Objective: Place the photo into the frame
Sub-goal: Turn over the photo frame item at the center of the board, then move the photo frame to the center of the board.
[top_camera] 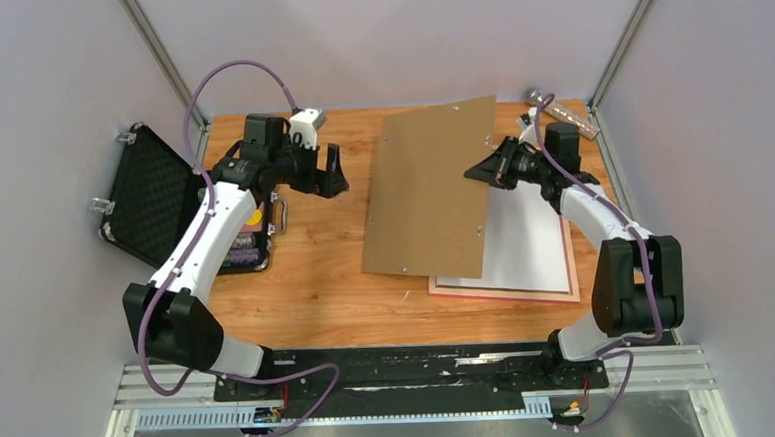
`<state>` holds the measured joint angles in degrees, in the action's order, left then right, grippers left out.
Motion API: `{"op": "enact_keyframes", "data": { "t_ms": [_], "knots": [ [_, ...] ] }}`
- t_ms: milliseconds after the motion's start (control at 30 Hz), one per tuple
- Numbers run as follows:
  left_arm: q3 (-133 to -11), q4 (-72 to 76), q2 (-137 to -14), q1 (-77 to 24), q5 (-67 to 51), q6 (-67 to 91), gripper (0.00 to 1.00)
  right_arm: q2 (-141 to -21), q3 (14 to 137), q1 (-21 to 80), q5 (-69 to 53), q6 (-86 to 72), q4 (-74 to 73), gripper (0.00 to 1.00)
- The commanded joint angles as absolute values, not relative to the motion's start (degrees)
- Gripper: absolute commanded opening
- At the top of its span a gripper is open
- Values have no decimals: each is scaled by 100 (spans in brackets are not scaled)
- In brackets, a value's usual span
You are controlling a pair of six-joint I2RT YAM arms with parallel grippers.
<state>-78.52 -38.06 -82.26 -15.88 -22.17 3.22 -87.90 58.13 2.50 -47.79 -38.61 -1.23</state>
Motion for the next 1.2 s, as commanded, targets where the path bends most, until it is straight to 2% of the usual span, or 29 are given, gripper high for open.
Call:
{"op": "enact_keyframes", "data": {
  "t_ms": [0, 367, 533, 800, 1167],
  "knots": [
    [-7740, -2961, -8329, -1556, -2908, 223, 96, -8345, 5752, -206, -5655, -3976, 639, 0],
    [-7476, -2323, -8763, -1551, -3129, 376, 95, -7955, 5462, -1272, -7040, -4235, 703, 0],
    [-7538, -2145, -9098, -1590, -3032, 634, 95, -7771, 5261, -2091, -7754, -4320, 675, 0],
    [-8233, -2308, -10137, -2105, -2250, 795, 94, -7574, 5168, -3412, -8784, -3580, -359, 0],
    [-9884, -2975, -11831, -3017, -1751, 1430, 82, -7520, 5238, -5094, -9416, -1969, -1867, 0]
  ]
}}
